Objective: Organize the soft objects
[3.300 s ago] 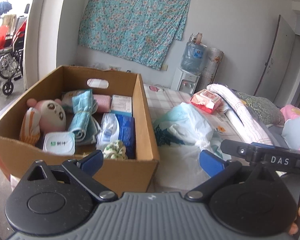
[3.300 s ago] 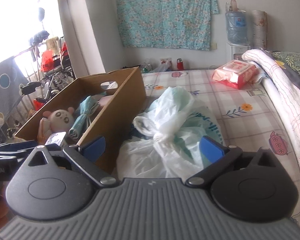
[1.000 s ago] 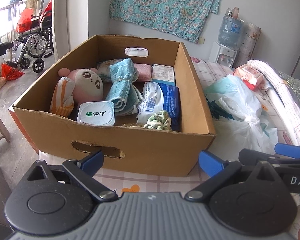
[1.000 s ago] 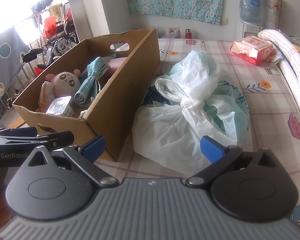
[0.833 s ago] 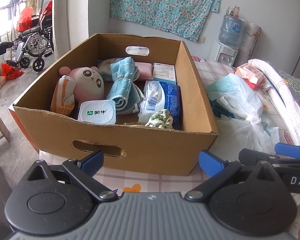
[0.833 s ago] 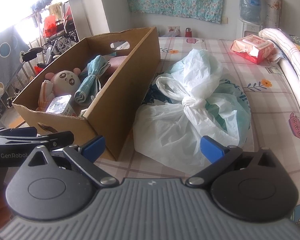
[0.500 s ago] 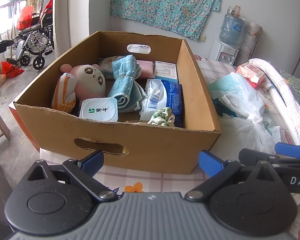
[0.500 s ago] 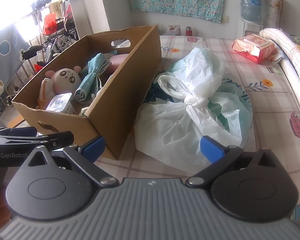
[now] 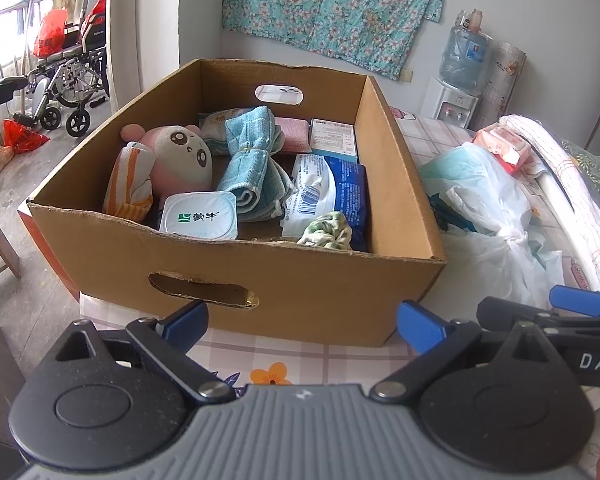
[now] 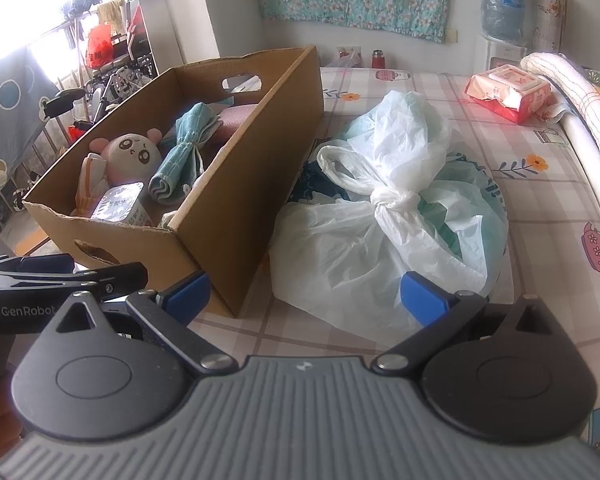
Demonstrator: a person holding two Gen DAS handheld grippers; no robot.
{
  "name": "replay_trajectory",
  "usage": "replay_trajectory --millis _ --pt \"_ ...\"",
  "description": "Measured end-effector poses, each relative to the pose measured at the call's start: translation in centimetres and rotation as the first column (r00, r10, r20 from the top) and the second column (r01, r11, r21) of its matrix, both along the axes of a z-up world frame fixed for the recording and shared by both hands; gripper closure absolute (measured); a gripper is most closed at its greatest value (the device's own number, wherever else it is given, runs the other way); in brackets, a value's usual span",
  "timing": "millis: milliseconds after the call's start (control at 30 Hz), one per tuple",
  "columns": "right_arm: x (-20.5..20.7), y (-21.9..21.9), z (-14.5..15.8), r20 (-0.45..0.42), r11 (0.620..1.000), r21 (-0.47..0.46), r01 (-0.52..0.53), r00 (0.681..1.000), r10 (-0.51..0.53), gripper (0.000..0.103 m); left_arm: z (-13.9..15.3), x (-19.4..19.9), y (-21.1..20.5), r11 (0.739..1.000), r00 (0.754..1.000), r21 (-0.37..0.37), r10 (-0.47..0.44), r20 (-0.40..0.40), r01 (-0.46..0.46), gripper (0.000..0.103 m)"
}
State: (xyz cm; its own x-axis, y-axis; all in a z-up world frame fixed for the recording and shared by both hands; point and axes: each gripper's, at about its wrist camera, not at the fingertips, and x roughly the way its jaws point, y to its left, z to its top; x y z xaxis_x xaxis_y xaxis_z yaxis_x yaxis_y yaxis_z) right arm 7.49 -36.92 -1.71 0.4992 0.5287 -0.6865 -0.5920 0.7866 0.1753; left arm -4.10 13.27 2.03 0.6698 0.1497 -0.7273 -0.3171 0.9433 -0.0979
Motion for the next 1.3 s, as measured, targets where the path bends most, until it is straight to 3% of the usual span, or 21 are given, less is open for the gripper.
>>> replay_trajectory --millis 1300 --pt "0.09 0.1 -0.24 -0.007 1.0 0.0 0.0 1.0 0.0 0.001 -0.28 -0.08 0.18 1.0 1.0 -0.002 0.0 -0.005 0.0 0.002"
